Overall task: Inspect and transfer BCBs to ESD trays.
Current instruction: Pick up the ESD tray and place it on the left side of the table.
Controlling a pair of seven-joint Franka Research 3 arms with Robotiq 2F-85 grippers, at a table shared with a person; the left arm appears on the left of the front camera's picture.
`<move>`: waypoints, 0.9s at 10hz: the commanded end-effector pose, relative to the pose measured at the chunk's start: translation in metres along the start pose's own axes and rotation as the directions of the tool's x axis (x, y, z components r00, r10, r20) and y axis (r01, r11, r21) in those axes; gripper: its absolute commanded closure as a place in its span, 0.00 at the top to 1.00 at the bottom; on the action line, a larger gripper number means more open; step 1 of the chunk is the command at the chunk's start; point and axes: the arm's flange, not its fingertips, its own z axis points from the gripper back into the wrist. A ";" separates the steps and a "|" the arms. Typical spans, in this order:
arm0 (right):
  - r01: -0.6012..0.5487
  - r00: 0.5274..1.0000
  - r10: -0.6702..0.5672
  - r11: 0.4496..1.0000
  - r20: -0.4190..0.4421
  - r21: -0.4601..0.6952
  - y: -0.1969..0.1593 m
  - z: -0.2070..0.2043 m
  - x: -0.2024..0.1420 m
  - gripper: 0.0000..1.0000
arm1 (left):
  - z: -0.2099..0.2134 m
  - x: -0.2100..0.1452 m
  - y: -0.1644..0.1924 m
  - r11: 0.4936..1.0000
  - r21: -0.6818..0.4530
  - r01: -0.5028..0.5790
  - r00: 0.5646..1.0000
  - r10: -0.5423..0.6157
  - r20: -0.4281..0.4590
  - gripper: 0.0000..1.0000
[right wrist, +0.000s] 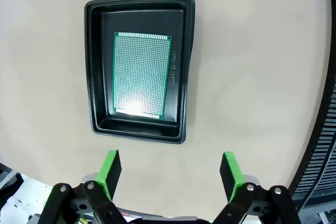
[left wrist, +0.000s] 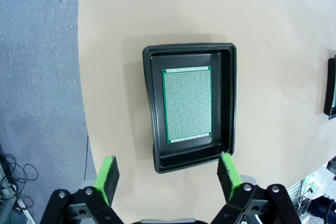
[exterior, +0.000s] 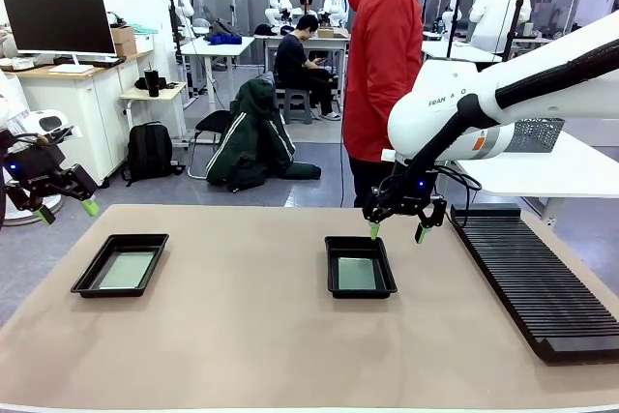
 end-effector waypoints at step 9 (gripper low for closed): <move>0.064 0.998 -0.065 0.917 -0.010 0.394 -0.108 0.021 -0.008 1.00 | -0.003 -0.044 -0.159 0.999 0.045 0.023 1.000 -0.023 -0.008 1.00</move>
